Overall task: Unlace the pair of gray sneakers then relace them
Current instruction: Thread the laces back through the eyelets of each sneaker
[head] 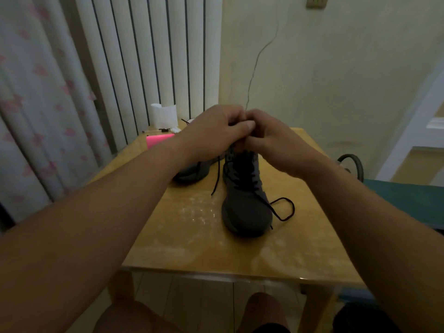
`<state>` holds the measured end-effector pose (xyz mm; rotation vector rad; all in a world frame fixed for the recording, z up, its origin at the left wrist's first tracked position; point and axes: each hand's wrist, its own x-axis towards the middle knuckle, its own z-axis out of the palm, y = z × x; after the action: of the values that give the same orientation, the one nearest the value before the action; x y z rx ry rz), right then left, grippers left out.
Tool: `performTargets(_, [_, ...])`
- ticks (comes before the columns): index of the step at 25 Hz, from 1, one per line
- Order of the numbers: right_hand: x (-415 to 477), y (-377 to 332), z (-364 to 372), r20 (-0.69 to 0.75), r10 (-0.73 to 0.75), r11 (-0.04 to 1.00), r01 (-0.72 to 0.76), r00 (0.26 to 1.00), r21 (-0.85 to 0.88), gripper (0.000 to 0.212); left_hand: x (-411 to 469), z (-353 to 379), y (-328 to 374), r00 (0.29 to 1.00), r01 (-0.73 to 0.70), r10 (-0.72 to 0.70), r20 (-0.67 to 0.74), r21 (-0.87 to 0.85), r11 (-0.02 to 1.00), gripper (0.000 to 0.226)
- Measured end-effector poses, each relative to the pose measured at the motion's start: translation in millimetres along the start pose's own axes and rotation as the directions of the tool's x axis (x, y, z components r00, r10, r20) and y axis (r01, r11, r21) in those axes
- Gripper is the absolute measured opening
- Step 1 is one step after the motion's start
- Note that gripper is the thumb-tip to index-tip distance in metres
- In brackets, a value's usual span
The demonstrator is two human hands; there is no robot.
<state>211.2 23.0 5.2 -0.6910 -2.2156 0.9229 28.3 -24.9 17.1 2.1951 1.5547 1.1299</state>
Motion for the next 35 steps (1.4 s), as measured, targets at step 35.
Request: performTargets(35, [-47, 27, -11, -0.111, 0.202, 0.966, -0.217, 0.973, -0.143, 0.023, -4, 20, 4, 0.985, 0.155, -0.159, 0.063, 0.071, 0.985, 0.02])
